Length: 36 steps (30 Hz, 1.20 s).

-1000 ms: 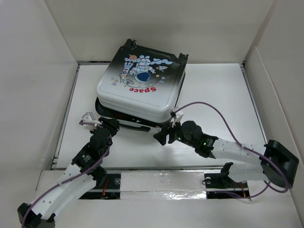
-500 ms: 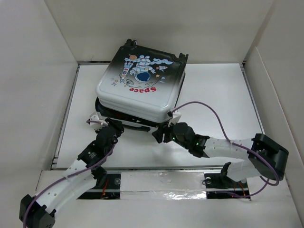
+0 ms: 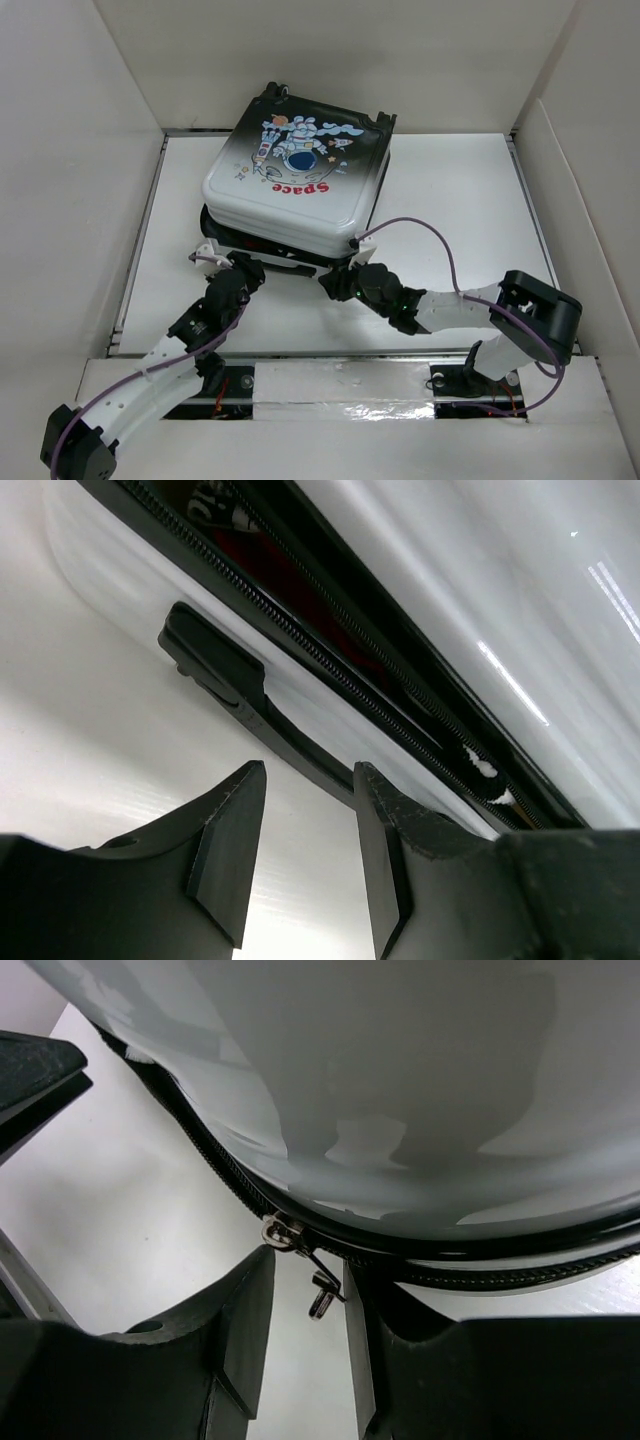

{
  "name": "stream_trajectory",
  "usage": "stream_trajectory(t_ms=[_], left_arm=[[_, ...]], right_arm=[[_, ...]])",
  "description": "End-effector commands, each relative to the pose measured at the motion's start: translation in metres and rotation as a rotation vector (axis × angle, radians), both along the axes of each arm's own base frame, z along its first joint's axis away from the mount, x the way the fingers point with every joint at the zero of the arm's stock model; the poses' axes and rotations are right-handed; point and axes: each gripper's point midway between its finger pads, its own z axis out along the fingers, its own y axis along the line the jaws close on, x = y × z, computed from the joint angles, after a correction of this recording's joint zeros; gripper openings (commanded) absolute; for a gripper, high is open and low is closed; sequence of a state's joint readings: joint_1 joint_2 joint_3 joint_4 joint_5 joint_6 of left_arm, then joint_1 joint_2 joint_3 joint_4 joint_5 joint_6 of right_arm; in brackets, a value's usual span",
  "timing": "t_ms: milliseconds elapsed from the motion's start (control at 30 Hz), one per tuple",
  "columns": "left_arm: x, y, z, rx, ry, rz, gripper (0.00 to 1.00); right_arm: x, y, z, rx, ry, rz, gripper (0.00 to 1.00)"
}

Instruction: Pack the luggage

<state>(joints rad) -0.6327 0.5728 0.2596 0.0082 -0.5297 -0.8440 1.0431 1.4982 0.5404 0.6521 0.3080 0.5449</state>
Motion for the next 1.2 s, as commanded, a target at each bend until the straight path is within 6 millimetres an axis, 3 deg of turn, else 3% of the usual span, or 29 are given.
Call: stream_trajectory(t_ms=[0, 100, 200, 233, 267, 367, 433, 567, 600, 633, 733, 767, 800, 833, 867, 900, 1000, 1067, 1167], left_arm=[[0.0, -0.001, 0.0, -0.001, -0.016, -0.013, 0.37], [-0.003, 0.001, -0.008, 0.009, 0.002, -0.013, 0.37], [-0.005, -0.002, -0.01, 0.007, 0.0, -0.039, 0.35], [-0.005, -0.003, -0.011, 0.002, -0.007, -0.049, 0.35], [-0.006, -0.007, -0.011, -0.003, -0.008, -0.072, 0.35], [-0.008, -0.021, -0.015, -0.017, -0.019, -0.144, 0.33], [-0.008, -0.028, -0.018, -0.025, -0.026, -0.18, 0.33], [-0.004, -0.046, -0.014, -0.025, -0.046, -0.24, 0.36], [-0.003, -0.051, -0.012, -0.028, -0.049, -0.252, 0.38], [0.002, -0.055, -0.007, -0.036, -0.06, -0.251, 0.39], [0.014, -0.07, 0.001, -0.053, -0.09, -0.28, 0.41], [0.016, -0.076, 0.002, -0.053, -0.087, -0.297, 0.41], [0.014, -0.08, -0.009, -0.035, -0.052, -0.315, 0.41], [0.022, -0.097, 0.0, -0.049, -0.075, -0.342, 0.41], [0.024, -0.105, 0.0, -0.048, -0.075, -0.353, 0.41], [0.025, -0.113, 0.001, -0.045, -0.075, -0.361, 0.41], [0.032, -0.148, 0.008, -0.038, -0.091, -0.395, 0.4], [0.039, -0.173, 0.021, -0.053, -0.122, -0.424, 0.4], [0.054, -0.2, 0.042, -0.074, -0.16, -0.446, 0.4]], right_arm=[[0.03, 0.005, 0.068, 0.205, -0.163, -0.116, 0.4], [0.03, 0.005, 0.072, 0.208, -0.18, -0.112, 0.47], [0.03, 0.002, 0.079, 0.223, -0.202, -0.117, 0.41], [0.029, 0.0, 0.078, 0.222, -0.203, -0.117, 0.38], [0.029, -0.001, 0.081, 0.222, -0.212, -0.117, 0.27], [0.029, -0.003, 0.082, 0.229, -0.219, -0.125, 0.07], [0.029, -0.004, 0.081, 0.221, -0.218, -0.126, 0.0], [0.023, -0.013, 0.08, 0.233, -0.228, -0.122, 0.0], [0.019, -0.019, 0.068, 0.201, -0.211, -0.116, 0.0], [0.015, -0.024, 0.074, 0.211, -0.215, -0.111, 0.0], [0.001, -0.042, 0.05, 0.128, -0.175, -0.09, 0.0], [-0.005, -0.049, 0.06, 0.147, -0.188, -0.081, 0.0], [-0.01, -0.056, 0.049, 0.105, -0.162, -0.075, 0.0], [-0.016, -0.064, 0.042, 0.081, -0.15, -0.065, 0.0], [-0.022, -0.068, 0.055, 0.1, -0.17, -0.042, 0.0], [-0.027, -0.075, 0.043, 0.035, -0.145, -0.03, 0.0], [-0.035, -0.083, 0.05, -0.042, -0.152, 0.014, 0.0], [-0.036, -0.079, 0.063, -0.038, -0.164, 0.037, 0.0], [-0.039, -0.071, 0.067, -0.034, -0.156, 0.06, 0.0]])
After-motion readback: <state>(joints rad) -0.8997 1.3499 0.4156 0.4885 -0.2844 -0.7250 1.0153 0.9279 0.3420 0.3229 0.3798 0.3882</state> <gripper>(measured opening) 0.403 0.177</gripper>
